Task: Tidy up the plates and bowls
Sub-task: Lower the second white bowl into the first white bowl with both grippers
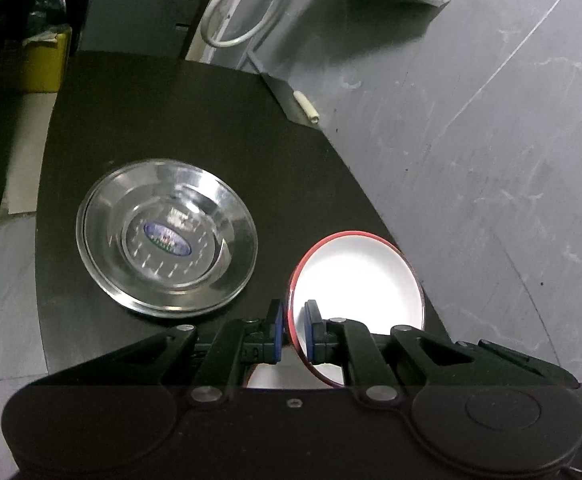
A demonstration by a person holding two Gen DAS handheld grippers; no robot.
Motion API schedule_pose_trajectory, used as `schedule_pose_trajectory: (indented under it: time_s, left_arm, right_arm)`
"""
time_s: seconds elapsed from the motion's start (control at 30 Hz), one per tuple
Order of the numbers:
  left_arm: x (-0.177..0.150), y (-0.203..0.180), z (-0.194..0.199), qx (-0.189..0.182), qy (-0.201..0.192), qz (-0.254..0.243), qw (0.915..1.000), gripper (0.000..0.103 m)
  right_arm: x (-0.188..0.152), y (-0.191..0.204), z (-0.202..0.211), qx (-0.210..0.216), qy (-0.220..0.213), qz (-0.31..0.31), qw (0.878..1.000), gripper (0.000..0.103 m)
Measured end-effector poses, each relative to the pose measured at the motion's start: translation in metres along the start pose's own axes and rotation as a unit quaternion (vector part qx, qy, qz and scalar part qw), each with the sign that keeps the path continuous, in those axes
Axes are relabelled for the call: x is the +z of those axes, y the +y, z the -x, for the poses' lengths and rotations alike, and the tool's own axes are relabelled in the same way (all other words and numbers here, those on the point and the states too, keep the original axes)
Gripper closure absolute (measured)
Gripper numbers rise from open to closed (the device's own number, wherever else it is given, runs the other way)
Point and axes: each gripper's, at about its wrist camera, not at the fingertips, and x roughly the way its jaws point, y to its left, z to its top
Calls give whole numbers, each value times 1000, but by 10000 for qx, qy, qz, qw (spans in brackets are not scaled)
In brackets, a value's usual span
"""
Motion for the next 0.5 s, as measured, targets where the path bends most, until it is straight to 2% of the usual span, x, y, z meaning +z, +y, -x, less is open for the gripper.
schedule_pose_trajectory:
  time_s: [0.5]
  left_arm:
    - [-22, 3, -17, 105, 480, 66, 9988, 92]
  right_arm:
    - [-14, -7, -11, 27, 679, -10, 9977, 68]
